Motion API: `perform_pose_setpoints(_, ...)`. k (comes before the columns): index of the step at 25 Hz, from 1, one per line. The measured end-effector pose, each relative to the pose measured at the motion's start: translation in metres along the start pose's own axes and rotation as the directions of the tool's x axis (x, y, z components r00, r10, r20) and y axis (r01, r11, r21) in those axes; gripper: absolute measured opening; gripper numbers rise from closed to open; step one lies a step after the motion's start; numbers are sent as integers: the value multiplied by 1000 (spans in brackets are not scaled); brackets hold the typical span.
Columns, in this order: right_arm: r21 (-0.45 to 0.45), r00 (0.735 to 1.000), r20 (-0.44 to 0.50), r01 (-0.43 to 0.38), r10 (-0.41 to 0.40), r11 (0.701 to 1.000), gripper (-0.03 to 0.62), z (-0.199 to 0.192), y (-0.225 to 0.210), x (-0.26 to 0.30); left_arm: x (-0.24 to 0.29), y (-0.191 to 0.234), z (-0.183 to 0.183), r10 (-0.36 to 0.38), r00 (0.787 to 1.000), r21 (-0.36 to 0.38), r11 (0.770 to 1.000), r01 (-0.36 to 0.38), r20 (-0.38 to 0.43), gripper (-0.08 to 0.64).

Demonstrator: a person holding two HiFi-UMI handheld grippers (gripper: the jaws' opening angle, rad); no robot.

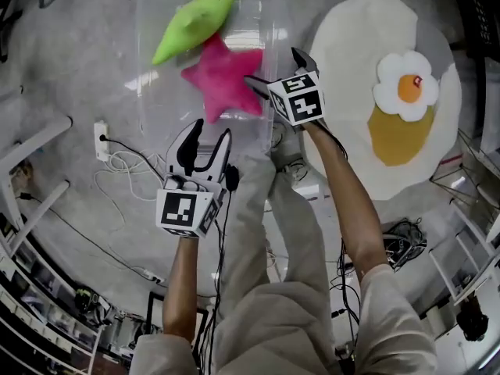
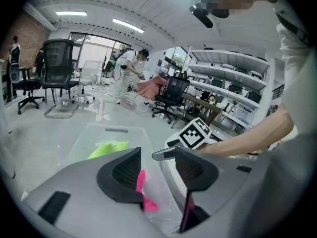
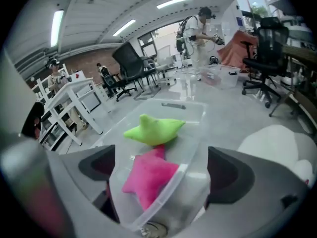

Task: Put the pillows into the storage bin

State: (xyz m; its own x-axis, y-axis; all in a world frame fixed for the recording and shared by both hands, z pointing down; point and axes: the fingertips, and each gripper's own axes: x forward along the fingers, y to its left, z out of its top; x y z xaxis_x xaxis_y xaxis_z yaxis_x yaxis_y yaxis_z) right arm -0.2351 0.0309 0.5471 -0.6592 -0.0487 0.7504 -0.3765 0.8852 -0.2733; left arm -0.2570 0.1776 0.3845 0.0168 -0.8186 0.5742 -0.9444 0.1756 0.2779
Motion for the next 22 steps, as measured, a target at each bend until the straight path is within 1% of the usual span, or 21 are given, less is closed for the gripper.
perform_pose_setpoints(2, 71, 998, 22, 55, -57, 996, 574, -14, -34, -25, 19, -21, 5, -64, 998, 38, 997, 64, -16, 213)
perform_pose_setpoints(5, 164, 989, 58, 122, -133, 979, 574, -32, -77, -59, 45, -52, 9, -141, 989, 90, 985, 145, -46, 215)
perform_pose_setpoints(8, 225, 977, 83, 175, -198, 958, 574, -53, -118, -97, 67, -90, 5, -194, 978, 125, 971, 202, -74, 214)
perform_pose_setpoints(10, 262, 967, 88, 209, -239, 942, 574, -74, -144, -122, 80, -121, 1, -231, 968, 146, 959, 243, -95, 214)
perform_pose_setpoints(12, 318, 952, 85, 254, -295, 913, 574, -99, -169, -145, 94, -148, -2, -284, 951, 178, 936, 303, -126, 214)
perform_pose_setpoints(16, 433, 918, 74, 321, -389, 842, 574, -144, -206, -181, 119, -190, -9, -366, 909, 237, 882, 407, -200, 215)
perform_pose_setpoints(19, 500, 897, 58, 354, -438, 790, 574, -176, -229, -201, 139, -222, -16, -410, 878, 264, 843, 468, -248, 213)
perform_pose_setpoints(22, 547, 883, 46, 370, -467, 751, 574, -205, -249, -219, 155, -255, -23, -438, 854, 281, 813, 510, -281, 215)
